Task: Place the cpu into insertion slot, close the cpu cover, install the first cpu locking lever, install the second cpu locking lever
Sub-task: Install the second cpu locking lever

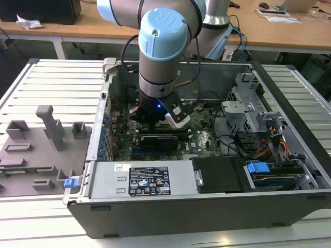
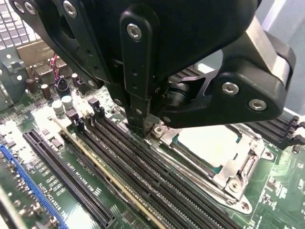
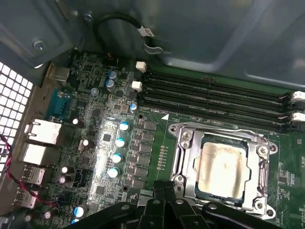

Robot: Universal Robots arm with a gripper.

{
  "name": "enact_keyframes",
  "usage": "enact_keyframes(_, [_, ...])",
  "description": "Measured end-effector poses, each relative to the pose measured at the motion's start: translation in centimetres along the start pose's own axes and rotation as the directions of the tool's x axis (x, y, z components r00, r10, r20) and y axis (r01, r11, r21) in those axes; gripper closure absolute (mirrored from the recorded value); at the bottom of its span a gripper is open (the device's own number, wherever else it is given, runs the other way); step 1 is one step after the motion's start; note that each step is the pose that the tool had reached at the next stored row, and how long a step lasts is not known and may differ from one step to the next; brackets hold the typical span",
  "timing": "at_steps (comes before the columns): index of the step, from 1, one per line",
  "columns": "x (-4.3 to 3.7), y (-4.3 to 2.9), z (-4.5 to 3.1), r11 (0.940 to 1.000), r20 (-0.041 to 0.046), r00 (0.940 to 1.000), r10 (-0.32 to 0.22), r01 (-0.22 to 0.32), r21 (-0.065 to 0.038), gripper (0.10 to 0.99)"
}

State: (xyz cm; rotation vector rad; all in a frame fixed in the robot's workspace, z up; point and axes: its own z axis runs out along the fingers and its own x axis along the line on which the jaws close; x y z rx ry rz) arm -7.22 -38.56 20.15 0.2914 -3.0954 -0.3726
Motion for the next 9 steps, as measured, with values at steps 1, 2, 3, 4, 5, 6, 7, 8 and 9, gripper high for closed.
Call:
enact_keyframes(1, [0.0, 0.09, -0.43, 1.0, -0.0003, 1.0, 0.0, 0.0, 0.001, 0.98])
enact_keyframes(2, [-0.01, 0.25, -1.07, 1.0, -0.0004, 1.0, 0.0, 0.0, 0.001, 0.98])
enact_keyframes(3, [-0.01, 0.34, -1.4, 1.0, -0.0004, 1.0, 0.0, 0.0, 0.001, 0.98])
enact_keyframes(4, [-0.02, 0.42, -1.73, 1.0, -0.0007, 1.0, 0.0, 0.0, 0.001, 0.98])
enact_keyframes(5, [-0.02, 0.46, -1.89, 1.0, -0.0006, 1.0, 0.0, 0.0, 0.001, 0.98])
enact_keyframes(6, [-0.02, 0.52, -2.14, 1.0, -0.0007, 1.0, 0.0, 0.0, 0.001, 0.98])
enact_keyframes(7, [-0.02, 0.55, -2.28, 1.0, -0.0008, 1.0, 0.0, 0.0, 0.0, 0.98])
enact_keyframes(8, [-0.03, 0.57, -2.37, 1.0, -0.0009, 1.0, 0.0, 0.0, 0.001, 0.98])
enact_keyframes(9, [-0.03, 0.59, -2.43, 1.0, -0.0008, 1.0, 0.0, 0.0, 0.0, 0.98])
